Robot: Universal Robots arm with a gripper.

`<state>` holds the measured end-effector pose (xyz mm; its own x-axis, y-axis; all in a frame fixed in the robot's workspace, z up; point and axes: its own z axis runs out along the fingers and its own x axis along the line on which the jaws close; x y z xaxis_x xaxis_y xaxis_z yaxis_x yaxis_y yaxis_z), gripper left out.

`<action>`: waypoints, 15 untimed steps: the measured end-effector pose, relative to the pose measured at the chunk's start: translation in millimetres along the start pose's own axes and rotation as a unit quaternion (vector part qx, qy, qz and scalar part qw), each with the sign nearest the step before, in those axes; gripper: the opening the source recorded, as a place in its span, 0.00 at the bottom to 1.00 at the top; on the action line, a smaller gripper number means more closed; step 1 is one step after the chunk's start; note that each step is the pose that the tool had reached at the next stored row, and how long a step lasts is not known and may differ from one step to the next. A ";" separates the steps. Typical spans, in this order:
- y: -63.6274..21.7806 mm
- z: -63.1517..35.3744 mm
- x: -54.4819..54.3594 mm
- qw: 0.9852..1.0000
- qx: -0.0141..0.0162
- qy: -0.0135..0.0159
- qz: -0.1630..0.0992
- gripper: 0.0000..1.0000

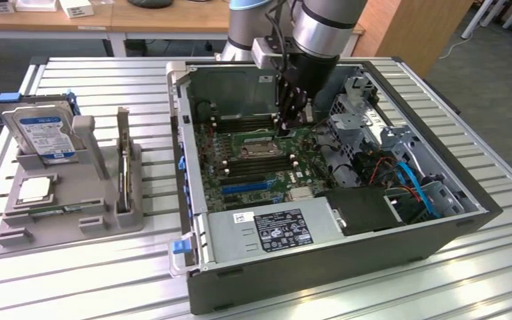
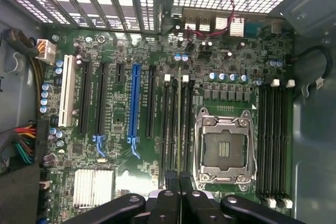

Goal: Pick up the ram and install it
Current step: 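Insert the ram into the slot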

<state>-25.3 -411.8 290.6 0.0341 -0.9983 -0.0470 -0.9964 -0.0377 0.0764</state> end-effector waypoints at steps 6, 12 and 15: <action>-0.3 5.0 4.1 1.000 0.000 0.000 -0.005 0.12; -0.6 11.0 8.8 1.000 0.000 0.000 -0.007 0.12; -0.7 14.0 10.9 1.000 0.000 0.001 -0.007 0.12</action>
<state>-25.3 -422.0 276.1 0.0476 -0.9978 -0.0469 -0.9958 -0.0511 0.0762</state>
